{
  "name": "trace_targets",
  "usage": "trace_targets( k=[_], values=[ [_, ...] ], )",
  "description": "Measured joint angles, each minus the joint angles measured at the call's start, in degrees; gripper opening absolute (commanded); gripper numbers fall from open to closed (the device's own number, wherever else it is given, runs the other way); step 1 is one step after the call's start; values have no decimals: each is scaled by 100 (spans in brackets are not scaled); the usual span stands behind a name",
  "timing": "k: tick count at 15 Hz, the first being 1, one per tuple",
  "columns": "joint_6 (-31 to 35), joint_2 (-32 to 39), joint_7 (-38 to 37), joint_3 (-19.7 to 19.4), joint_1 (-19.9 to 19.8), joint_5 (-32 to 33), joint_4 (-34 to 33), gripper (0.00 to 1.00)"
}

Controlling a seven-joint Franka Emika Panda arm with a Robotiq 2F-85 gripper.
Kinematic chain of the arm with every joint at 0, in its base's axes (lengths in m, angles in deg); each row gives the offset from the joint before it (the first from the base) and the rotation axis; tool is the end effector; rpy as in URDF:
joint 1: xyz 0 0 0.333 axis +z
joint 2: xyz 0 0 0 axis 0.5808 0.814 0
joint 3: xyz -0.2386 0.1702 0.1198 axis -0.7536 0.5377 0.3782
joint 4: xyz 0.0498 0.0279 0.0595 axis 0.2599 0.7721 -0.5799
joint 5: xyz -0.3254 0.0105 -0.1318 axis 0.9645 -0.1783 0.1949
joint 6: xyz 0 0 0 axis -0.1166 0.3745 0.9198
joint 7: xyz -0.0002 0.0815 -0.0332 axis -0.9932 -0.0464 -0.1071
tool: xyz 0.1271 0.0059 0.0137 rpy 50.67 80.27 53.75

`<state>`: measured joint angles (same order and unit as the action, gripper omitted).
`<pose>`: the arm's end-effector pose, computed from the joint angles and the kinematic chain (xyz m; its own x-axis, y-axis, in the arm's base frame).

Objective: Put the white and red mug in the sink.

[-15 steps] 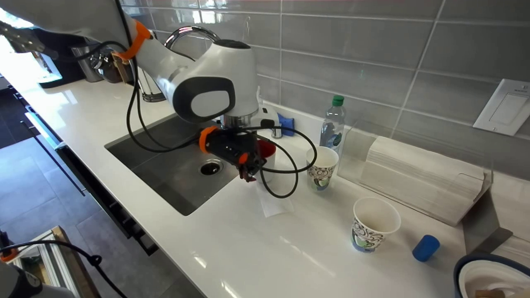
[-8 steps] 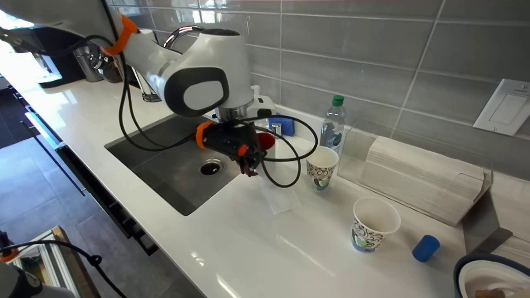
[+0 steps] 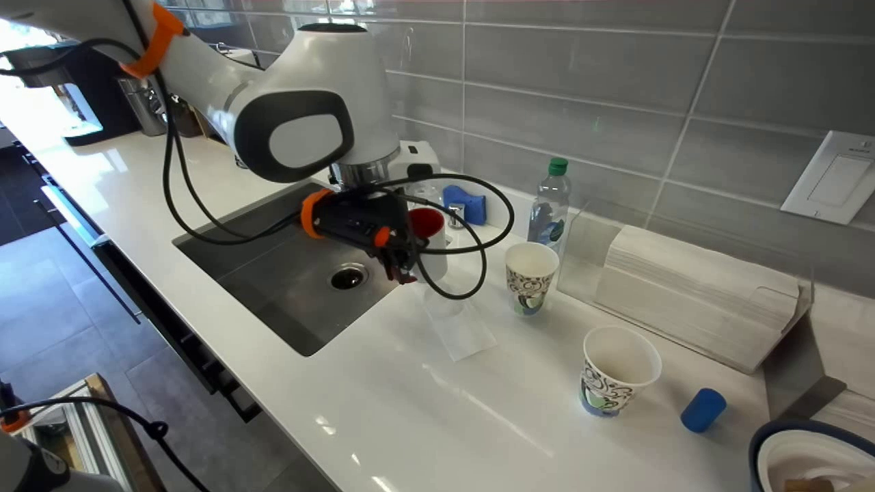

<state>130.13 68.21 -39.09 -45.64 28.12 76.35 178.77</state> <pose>0.4627 -0.1177 0.3346 0.9840 0.1517 0.0933 0.1459 -0.9871 0.0658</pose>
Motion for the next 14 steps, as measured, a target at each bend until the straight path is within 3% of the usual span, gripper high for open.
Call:
trace_targets(
  k=[4,11,12,14],
  values=[
    [-448,-301,546,86,110,2,218,5],
    [-778,-632,873,626,765,731,639,5],
    [-779,-652,1068,675,874,675,664,20],
    [-779,-632,1057,695,950,661,672,20]
  ],
)
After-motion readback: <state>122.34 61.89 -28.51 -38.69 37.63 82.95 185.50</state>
